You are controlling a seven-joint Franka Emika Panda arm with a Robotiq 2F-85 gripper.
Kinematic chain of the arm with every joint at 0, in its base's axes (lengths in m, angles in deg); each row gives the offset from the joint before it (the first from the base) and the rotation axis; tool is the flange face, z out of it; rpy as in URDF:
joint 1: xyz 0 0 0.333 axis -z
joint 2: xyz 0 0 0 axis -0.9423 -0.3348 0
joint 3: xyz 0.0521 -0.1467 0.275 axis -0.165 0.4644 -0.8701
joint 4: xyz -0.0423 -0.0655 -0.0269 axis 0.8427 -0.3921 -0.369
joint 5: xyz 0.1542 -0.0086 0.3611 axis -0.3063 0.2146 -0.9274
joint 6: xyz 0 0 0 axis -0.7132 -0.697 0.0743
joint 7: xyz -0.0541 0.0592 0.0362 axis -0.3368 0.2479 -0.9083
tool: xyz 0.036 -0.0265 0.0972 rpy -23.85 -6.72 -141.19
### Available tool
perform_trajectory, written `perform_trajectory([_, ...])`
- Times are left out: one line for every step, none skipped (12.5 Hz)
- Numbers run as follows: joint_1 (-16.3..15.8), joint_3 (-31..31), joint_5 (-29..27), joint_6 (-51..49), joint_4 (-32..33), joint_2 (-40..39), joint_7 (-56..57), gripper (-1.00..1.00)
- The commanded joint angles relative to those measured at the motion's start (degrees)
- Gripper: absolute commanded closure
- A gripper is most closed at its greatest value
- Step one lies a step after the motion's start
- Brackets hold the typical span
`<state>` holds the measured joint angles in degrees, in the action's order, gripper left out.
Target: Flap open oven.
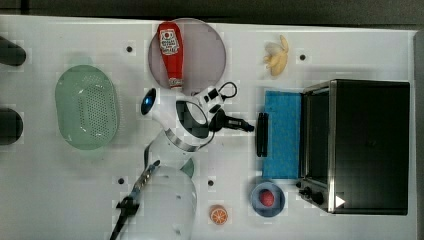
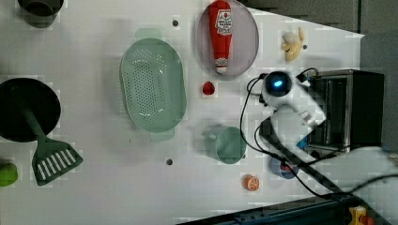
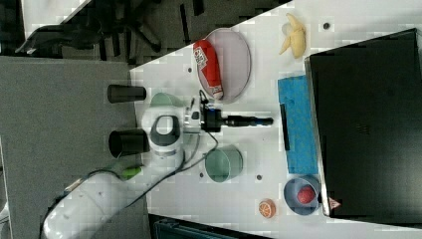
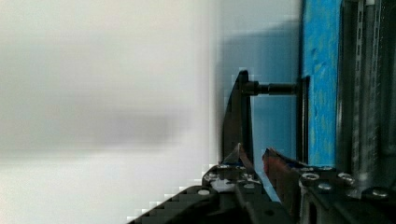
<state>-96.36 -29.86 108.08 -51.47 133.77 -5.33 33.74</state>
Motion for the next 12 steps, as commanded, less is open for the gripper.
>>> perform_trajectory([0.1,0.9,-7.2,1.7,-1.5,8.6,0.2,0.65])
perform_trajectory([0.3,1.2,-9.5,1.7,-1.5,10.9,0.2,0.65])
perform_trajectory([0.5,1.7,-12.1,1.6,-1.6,13.4,0.2,0.65])
perform_trajectory([0.7,2.4,-15.0,1.4,-1.6,15.8,0.2,0.65])
perform_trajectory([0.9,3.3,-17.9,0.7,-1.6,18.2,0.2,0.65])
perform_trajectory([1.0,4.1,-20.4,-0.4,-1.6,20.6,0.2,0.65])
perform_trajectory([1.0,5.0,-22.3,-1.7,-1.7,22.8,0.2,0.65])
perform_trajectory([1.0,5.5,-23.3,-2.7,-1.7,25.2,0.2,0.65])
perform_trajectory([1.0,5.9,-23.9,-3.4,-1.8,27.6,0.2,0.65])
perform_trajectory([1.0,6.0,-24.5,-3.9,-1.8,29.8,0.2,0.65])
perform_trajectory([1.1,6.0,-25.3,-4.9,-1.8,31.9,0.0,0.65])
perform_trajectory([1.1,6.0,-26.7,-6.7,-1.8,33.8,-0.1,0.65])
